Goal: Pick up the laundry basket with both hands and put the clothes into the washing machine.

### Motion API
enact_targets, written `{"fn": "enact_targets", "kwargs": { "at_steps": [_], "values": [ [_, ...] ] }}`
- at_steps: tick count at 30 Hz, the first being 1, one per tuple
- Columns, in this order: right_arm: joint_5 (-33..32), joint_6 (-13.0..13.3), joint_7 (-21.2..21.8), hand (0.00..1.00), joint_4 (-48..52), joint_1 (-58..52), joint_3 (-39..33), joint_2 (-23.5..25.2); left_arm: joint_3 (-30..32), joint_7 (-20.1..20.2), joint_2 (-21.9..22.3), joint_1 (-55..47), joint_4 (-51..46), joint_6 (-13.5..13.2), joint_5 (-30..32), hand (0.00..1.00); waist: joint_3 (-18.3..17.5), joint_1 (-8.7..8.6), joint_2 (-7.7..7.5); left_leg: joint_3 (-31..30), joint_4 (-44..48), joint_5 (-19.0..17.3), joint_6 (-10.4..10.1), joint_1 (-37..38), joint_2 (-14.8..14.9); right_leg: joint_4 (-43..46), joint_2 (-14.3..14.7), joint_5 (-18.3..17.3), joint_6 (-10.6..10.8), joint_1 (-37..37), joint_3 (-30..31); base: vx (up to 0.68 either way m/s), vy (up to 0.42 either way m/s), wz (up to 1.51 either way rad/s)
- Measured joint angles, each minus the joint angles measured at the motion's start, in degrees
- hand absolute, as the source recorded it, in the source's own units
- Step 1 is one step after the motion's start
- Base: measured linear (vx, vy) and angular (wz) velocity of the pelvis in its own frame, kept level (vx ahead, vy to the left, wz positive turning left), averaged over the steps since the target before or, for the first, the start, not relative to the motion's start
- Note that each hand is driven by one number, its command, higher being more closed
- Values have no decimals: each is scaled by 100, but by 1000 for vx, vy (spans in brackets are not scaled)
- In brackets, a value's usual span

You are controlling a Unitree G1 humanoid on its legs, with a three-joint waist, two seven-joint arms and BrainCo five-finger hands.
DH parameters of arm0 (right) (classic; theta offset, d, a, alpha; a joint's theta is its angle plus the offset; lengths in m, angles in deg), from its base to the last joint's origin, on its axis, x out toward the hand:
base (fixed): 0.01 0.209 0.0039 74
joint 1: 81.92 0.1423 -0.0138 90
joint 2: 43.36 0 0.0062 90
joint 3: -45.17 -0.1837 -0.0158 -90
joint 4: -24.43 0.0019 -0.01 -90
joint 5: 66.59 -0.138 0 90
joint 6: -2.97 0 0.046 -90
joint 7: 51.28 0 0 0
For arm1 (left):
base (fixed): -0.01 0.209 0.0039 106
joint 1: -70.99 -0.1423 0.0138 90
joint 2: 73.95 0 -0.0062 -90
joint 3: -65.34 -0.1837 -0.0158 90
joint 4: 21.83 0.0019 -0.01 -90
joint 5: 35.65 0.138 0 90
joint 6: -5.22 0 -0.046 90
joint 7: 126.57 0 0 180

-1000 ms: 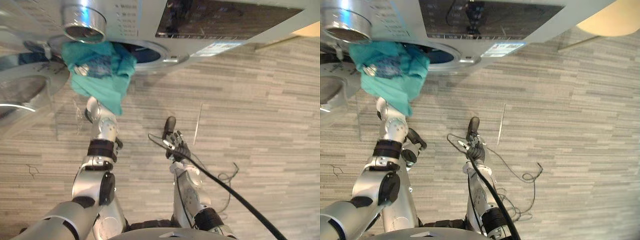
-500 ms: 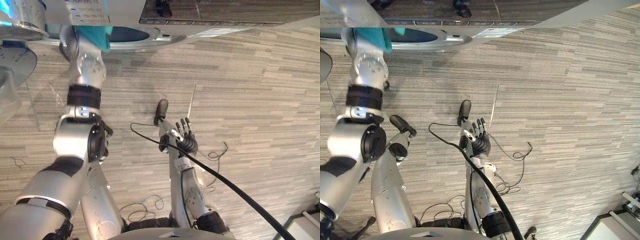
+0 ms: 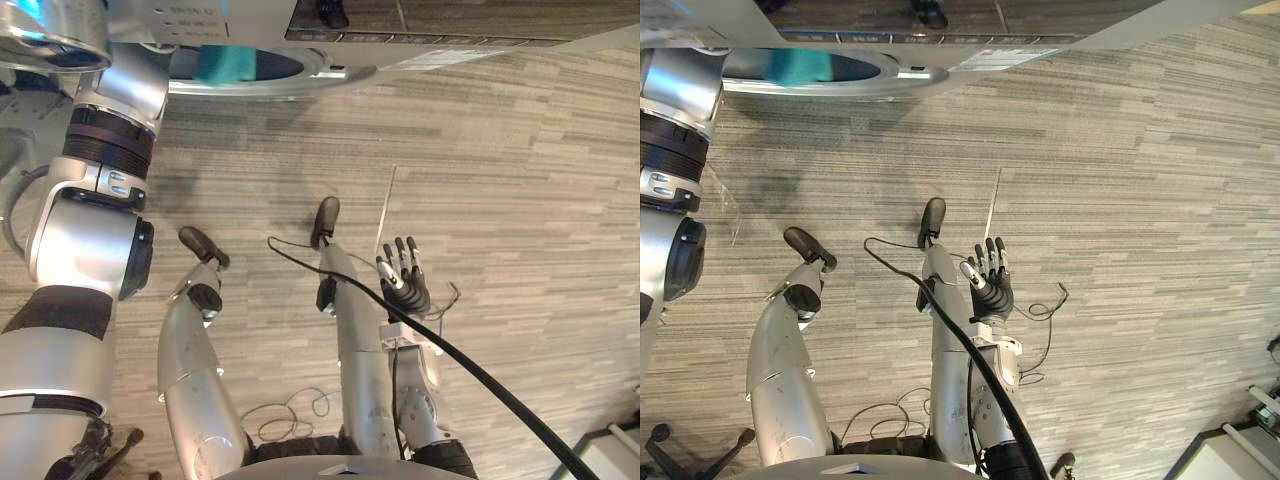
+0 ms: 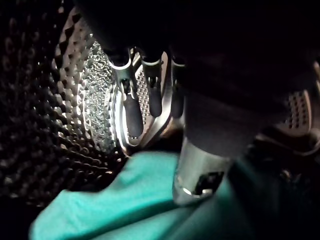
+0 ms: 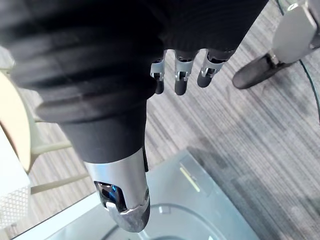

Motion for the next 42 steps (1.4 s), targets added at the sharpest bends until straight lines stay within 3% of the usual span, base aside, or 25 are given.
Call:
{"fn": "enact_targets", "kwargs": {
  "at_steps": [2, 5, 9, 13, 17, 20, 23, 25, 27, 32, 34, 36, 38, 40, 41, 42],
  "values": [
    [-4, -54, 87, 0, 22, -109, -47, 1, -74, 328, -34, 0, 0, -4, 14, 0, 0, -2, 0, 19, 1, 0, 0, 0, -25, -66, -13, 18, 13, 14, 34, -24, -36, -1],
    [-1, -157, 185, 0, 24, -235, -46, 2, -73, 468, -49, -16, -1, -12, 112, 0, 0, -11, 0, 19, 0, 0, 0, -2, -22, -125, -4, 46, 28, 29, 47, -16, -29, -2],
    [-1, -154, 220, 0, 28, -242, -42, 1, -89, 598, -41, -52, -30, -48, 1042, 0, -2, -70, -3, 18, 25, -4, 7, -29, -1, -250, 18, 196, 67, 60, 81, -13, -19, -2],
    [3, -156, 260, 0, 17, -270, -41, 4, -73, 797, -46, -80, -30, -77, 1198, 0, -3, -132, -3, 4, 49, -17, 24, -66, 38, -355, 46, 248, 86, 96, 108, -35, -35, -2],
    [70, -277, 249, 0, -7, -279, -42, 13, 321, 784, 39, -281, -84, -207, -161, 0, -6, -184, 0, -45, 92, -5, 18, -57, 108, -374, 111, 247, 87, 164, 106, -24, -44, -3],
    [115, -304, 198, 0, -54, -282, -41, 43, 948, 685, 344, -887, -154, -444, -527, 0, -7, -195, 4, -38, 95, 18, 23, 39, 110, -348, 112, 239, 88, 235, 107, -11, -36, -1],
    [183, -339, 163, 0, -108, -283, -41, 68, 1605, 635, 687, -2014, -337, -564, -837, 0, -8, -163, 5, -15, 108, 24, 18, 366, 109, -101, 98, 41, 67, 429, 122, 7, -38, 2],
    [490, -403, 105, 0, -306, -267, -55, 99, 2233, 628, 1129, -3223, -351, -701, -1080, 0, -13, -121, 6, -17, 98, 22, 12, 832, 108, 335, 62, -283, 33, 697, 122, 24, -28, 8],
    [795, -472, 66, 0, -533, -265, -122, 102, 2408, 645, 1512, -4287, -355, -752, -1396, 0, -20, -19, 12, -11, 88, -19, -50, 1301, 96, 710, 20, -572, 1, 984, 145, 50, -18, 9],
    [1541, -849, -40, 0, -1408, -325, -307, -109, 2060, 1069, 2566, -7334, -524, -1006, -2532, 0, -622, 160, 107, -228, -21, -160, -199, 2424, -49, 1714, -182, -1468, -8, 1851, 7, 78, -50, 32],
    [1879, -937, -35, 0, -1807, -413, -296, -172, 1761, 1272, 2746, -8195, -561, -1110, -2907, 0, -961, 259, 137, -390, -309, -63, -289, 2814, -229, 1869, -320, -1751, -9, 2237, -164, 85, -122, 66],
    [2227, -983, -19, 0, -2421, -469, -312, -253, 1517, 1485, 2813, -8801, -684, -1295, -3344, 0, -1442, 349, 276, -724, -990, 273, -382, 3119, -509, 1720, -438, -1930, -5, 2713, -582, 77, -157, 88],
    [2373, -1010, -12, 0, -3042, -461, -376, -295, 1472, 1607, 2822, -8967, -708, -1411, -3576, 0, -1678, 340, 399, -937, -1616, 575, -359, 3343, -693, 1469, -515, -1949, 10, 3096, -988, 70, -138, 103],
    [2410, -1039, -12, 0, -3557, -408, -507, -392, 1415, 1700, 2811, -8971, -706, -1431, -3642, 0, -1824, 335, 517, -881, -1880, 622, -282, 3515, -705, 1218, -530, -1902, 17, 3419, -1289, 64, -55, 75],
    [2573, -1045, -16, 0, -3940, -285, -606, -464, 1336, 1736, 2777, -9019, -698, -1430, -3642, 0, -1911, 364, 508, -781, -1786, 580, -182, 3538, -646, 1007, -568, -1735, -77, 3547, -1416, 49, 50, 27],
    [2629, -1053, -25, 0, -4268, -211, -732, -557, 1264, 1782, 2769, -9049, -690, -1430, -3633, 0, -1974, 385, 541, -851, -1283, 521, -128, 3530, -647, 890, -646, -1593, -23, 3652, -1441, 60, 113, 13]
  ]
}}
